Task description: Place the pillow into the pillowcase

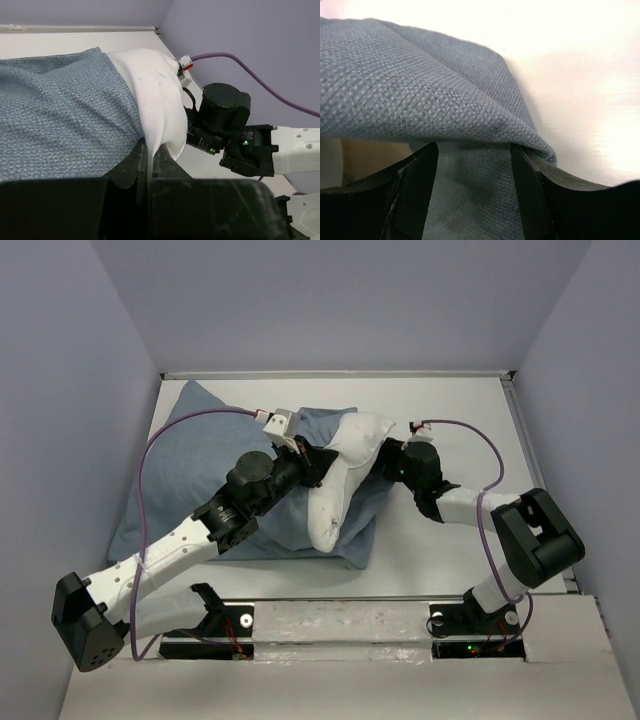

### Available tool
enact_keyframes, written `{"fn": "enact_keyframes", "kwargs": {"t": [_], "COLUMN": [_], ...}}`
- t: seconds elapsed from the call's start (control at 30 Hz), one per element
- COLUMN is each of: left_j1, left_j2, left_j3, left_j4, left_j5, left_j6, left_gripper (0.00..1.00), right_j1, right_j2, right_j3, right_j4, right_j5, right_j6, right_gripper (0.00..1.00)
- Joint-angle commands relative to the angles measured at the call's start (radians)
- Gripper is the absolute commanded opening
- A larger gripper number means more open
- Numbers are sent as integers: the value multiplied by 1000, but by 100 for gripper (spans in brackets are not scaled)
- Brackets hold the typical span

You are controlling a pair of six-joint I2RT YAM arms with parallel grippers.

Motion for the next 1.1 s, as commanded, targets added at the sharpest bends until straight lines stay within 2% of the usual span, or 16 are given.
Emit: {"fn": "enact_keyframes", "kwargs": {"t": [0.0,0.13,0.3,0.37,0.43,0.53,0.73,0.83,0.93,0.97,1.03,1.07], "left_j1": [-2,-2,-2,-2,-2,0,4,6,9,7,7,7], "left_j2": [-74,-99,-130,-134,-137,-127,-27,-7,-36,-47,-82,-93], "left_j3": [0,-4,-21,-26,-23,-9,57,62,51,50,43,40], "left_j4": [200,219,203,205,199,174,136,177,243,265,277,280], "left_j5": [56,125,127,125,110,52,-77,-45,49,74,146,160], "left_j6": [-89,-127,-137,-140,-131,-85,49,26,-55,-75,-112,-144], "left_gripper": [0,0,0,0,0,0,0,0,0,0,0,0], "right_j1": [-1,-1,-1,-1,-1,-1,-1,-1,-1,-1,-1,-1], "right_j2": [-48,-9,1,12,5,-31,-172,-183,-131,-114,-56,-34], "right_j3": [-31,13,36,44,30,-14,-155,-200,-215,-194,-117,-94], "right_j4": [194,253,328,338,346,351,240,268,375,351,337,340], "right_j5": [-50,-230,-356,-352,-357,-351,-341,-390,-398,-387,-374,-377], "right_j6": [-67,-100,-62,-44,-30,7,36,61,48,26,19,19], "right_gripper": [67,65,61,31,9,0,0,0,25,39,52,61]}}
